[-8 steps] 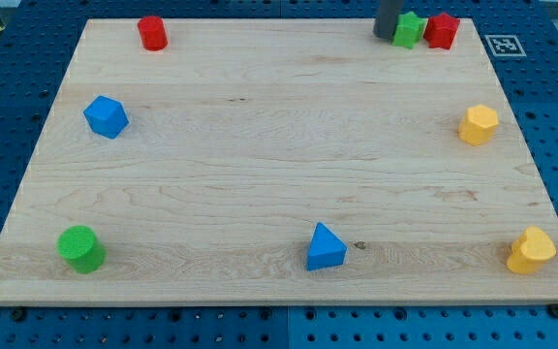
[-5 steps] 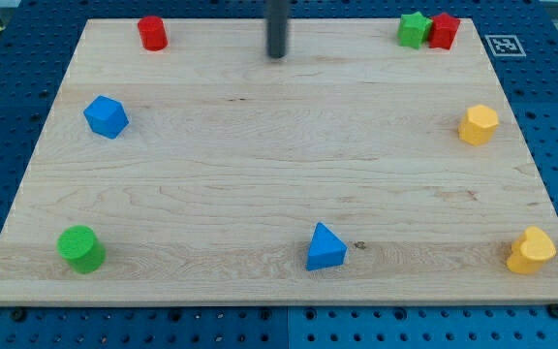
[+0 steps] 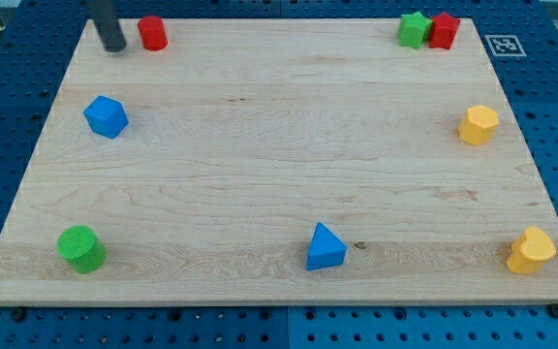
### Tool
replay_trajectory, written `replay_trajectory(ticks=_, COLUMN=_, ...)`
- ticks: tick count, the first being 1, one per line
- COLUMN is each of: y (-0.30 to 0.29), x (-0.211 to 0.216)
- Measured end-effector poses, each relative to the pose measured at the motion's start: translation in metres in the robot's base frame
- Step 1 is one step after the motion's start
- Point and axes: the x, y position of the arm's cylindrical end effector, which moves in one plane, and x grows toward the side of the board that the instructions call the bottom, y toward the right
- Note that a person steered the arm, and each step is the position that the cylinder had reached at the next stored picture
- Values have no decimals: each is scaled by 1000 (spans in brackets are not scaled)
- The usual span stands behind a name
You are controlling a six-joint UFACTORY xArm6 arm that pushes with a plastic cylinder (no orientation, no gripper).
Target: Move the red circle closer to the green star
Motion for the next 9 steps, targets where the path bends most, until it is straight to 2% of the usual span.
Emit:
replay_trajectory(ticks=1, y=21, x=-7)
replay_trajectory(ticks=3, y=16, x=-30)
replay_trajectory(ticks=5, y=37, x=-30)
replay_trajectory(ticks=7, y=106, x=-30)
replay_trajectory(ticks=9, y=241, x=-30)
